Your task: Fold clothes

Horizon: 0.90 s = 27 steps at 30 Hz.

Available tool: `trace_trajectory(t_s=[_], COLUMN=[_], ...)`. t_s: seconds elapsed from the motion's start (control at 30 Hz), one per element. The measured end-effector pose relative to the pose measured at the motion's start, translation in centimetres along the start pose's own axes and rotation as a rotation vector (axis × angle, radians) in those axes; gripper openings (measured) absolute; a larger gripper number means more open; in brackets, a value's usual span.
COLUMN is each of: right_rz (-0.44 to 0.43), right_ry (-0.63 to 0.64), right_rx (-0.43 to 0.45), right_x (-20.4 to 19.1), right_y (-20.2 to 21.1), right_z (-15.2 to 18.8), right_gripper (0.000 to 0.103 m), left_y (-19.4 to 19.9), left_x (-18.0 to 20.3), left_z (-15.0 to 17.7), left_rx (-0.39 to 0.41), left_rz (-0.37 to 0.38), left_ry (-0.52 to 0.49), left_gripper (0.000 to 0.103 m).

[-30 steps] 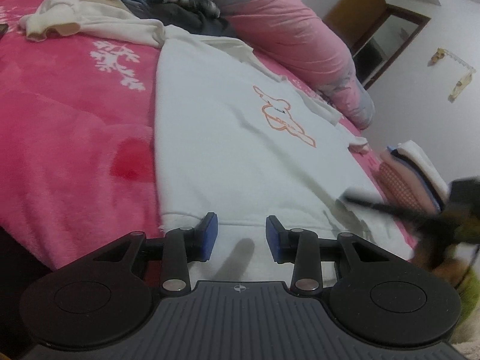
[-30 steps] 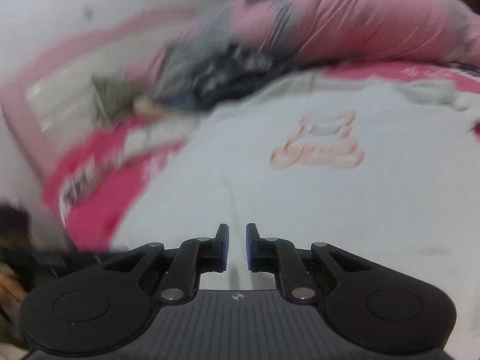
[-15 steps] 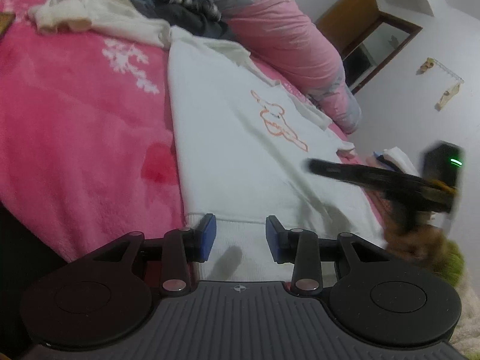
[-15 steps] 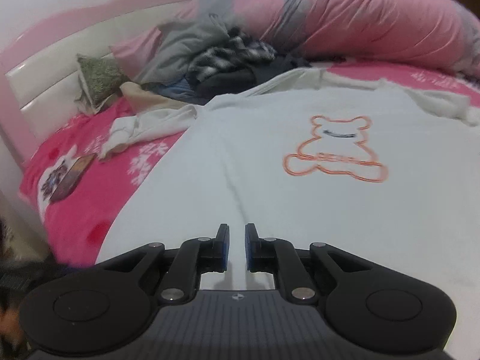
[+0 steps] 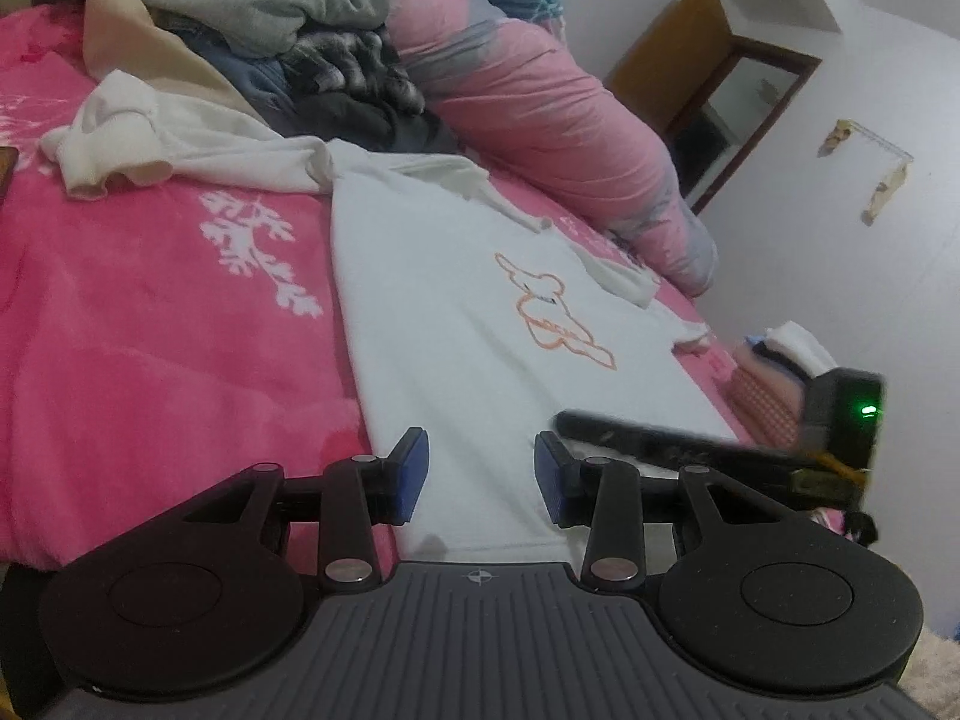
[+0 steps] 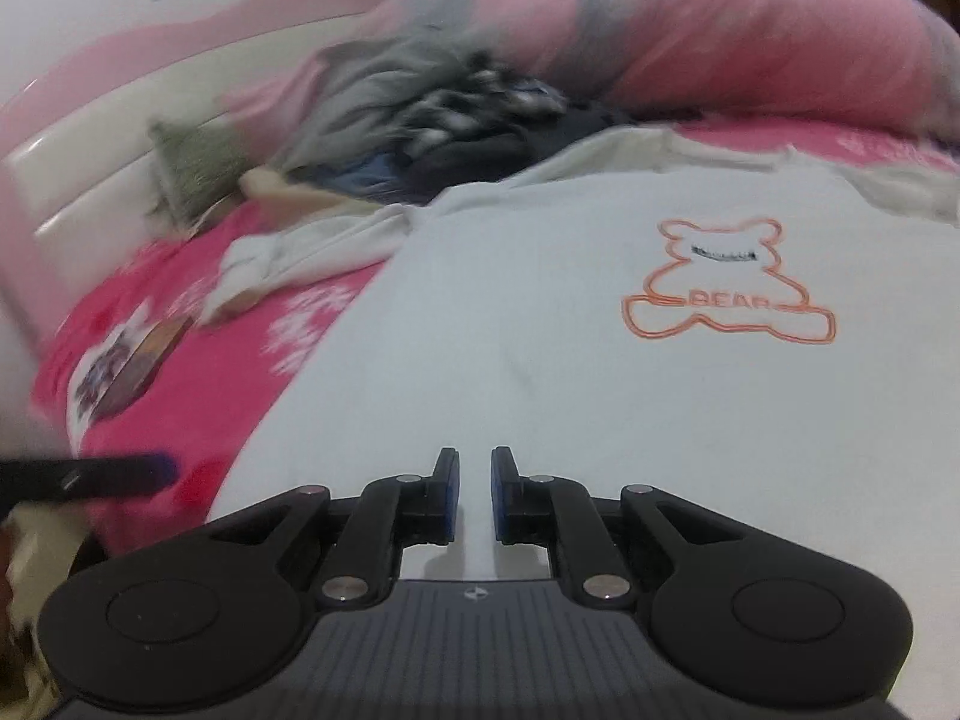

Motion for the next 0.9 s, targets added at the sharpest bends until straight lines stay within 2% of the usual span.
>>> trace_trajectory(t_s=[0.07,0.13,0.23,0.27,0.33,0.43,0.53,0.6,0.67,0.73,0.77,0.83,0.9], right_rz=[-0.080,-0.127,-0.265,-0.274,-0.225,-0.059,0.072,0.038,-0.036,-0.152,-0.173,-0.106,-0.022], right_ry=[-0.027,0.035,0.048,0.052,0.044,-0.063,-0.162,-0.187,-0.179,-0.163,-0.151,-0.118,-0.180], right_rx=[-0.050,-0.037,-0.061,-0.059,-0.007,0.101,0.089,0.042,0.018,-0.022,-0.028,0.032,0.108], right_x=[-2.1,-5.7,-8.9,-9.2,-8.2,-3.1,1.3,0.9,-1.4,-3.7,-4.1,-3.1,0.1], right_y=[-1.7,-1.6,-1.0,-0.5,1.1,4.3,5.3,4.8,4.6,4.8,5.1,6.3,7.7], right_z=[1.9,3.8,4.8,4.8,4.1,3.1,3.8,5.3,6.9,7.7,7.7,6.5,5.1], right_gripper=[0.012,0.012,0.011,0.011,0.011,0.011,0.011,0.011,0.011,0.010,0.010,0.010,0.010], left_y=[0.1,0.3,0.2,0.0,-0.4,-1.3,-2.3,-3.0,-3.5,-3.7,-3.7,-3.7,-3.6], left_x=[-0.4,-0.8,-1.5,-1.7,-1.6,-0.9,-0.4,-0.1,0.2,0.2,0.2,0.3,0.5], left_z=[-0.3,-0.7,-1.4,-1.6,-2.1,-2.3,-2.1,-1.9,-1.8,-1.7,-1.6,-1.6,-1.5], left_rx=[0.006,0.013,0.007,0.003,-0.004,-0.015,-0.034,-0.051,-0.063,-0.067,-0.068,-0.068,-0.066], left_rz=[-0.017,-0.037,-0.046,-0.047,-0.040,-0.013,0.016,0.032,0.037,0.034,0.032,0.033,0.030], left_ry=[0.007,0.011,0.017,0.016,-0.004,-0.040,-0.053,-0.060,-0.076,-0.081,-0.081,-0.085,-0.095], left_gripper=[0.038,0.039,0.039,0.038,0.039,0.039,0.039,0.038,0.039,0.038,0.038,0.038,0.038])
Point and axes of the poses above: each gripper's, at about its wrist camera, not at the fingertips, and y roughly against the way its jaws point, x to its right, z to its underside, the point moved 4 cm from there along -y, roughly the way its jaws point
